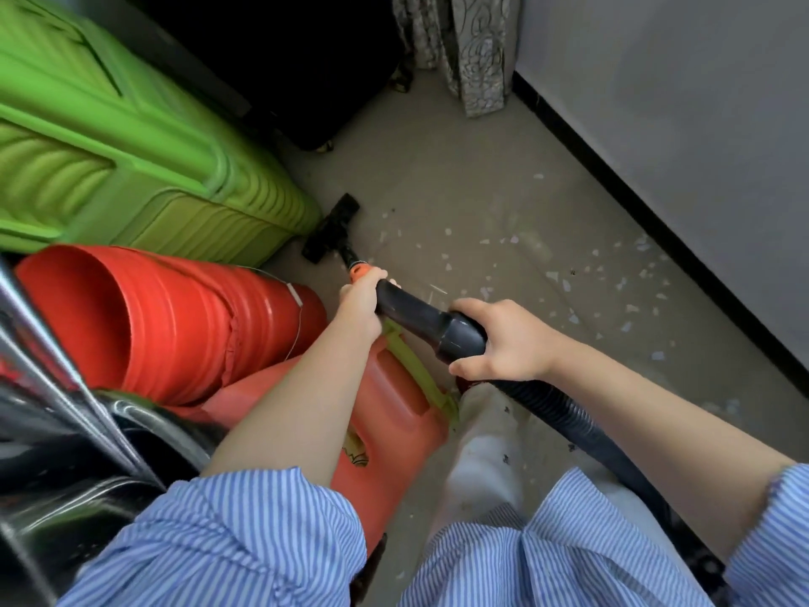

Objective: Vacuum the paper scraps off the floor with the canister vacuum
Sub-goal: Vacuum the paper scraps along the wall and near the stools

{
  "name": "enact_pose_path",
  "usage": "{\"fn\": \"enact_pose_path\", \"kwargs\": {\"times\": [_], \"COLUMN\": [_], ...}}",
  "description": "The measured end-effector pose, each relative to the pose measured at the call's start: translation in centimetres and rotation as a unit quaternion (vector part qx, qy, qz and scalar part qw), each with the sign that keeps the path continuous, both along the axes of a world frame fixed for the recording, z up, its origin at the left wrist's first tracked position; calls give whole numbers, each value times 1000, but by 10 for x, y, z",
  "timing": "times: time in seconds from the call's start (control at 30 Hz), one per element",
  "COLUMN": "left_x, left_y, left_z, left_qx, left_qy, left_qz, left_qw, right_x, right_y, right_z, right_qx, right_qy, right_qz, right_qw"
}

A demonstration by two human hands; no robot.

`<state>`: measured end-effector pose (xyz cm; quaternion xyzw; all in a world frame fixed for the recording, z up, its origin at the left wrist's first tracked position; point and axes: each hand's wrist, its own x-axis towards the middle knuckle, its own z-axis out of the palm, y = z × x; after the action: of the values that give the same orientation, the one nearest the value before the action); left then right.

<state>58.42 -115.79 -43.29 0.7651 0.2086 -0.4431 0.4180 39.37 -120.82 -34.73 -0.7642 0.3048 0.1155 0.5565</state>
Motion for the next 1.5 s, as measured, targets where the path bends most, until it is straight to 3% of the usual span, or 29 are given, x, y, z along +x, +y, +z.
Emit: {"fn": "enact_pose_path", "kwargs": {"times": [0.13,0.4,1.13,1.33,1.5], "left_x": [9,-28,-162,-158,-131], "left_y": [3,-4,-7,-6,3], "left_z": [-22,19,67,77,82], "left_qx": [32,-13,-17,-7,-14], "left_qy": [15,32,64,72,16], "left_qz": [-24,-18,-66,-28,-18], "left_qw": [999,999,996,997,1000], "right_x": [1,-24,-154,-152,-130], "right_y": [5,1,3,1,6], "right_z": [-3,17,66,74,66], "right_qx": [-6,-21,-18,-9,-7], "right_qy": [9,26,1,-18,-43], "right_qz": [-3,-7,-34,-11,-14], "right_qw": [1000,999,999,1000,999]}}
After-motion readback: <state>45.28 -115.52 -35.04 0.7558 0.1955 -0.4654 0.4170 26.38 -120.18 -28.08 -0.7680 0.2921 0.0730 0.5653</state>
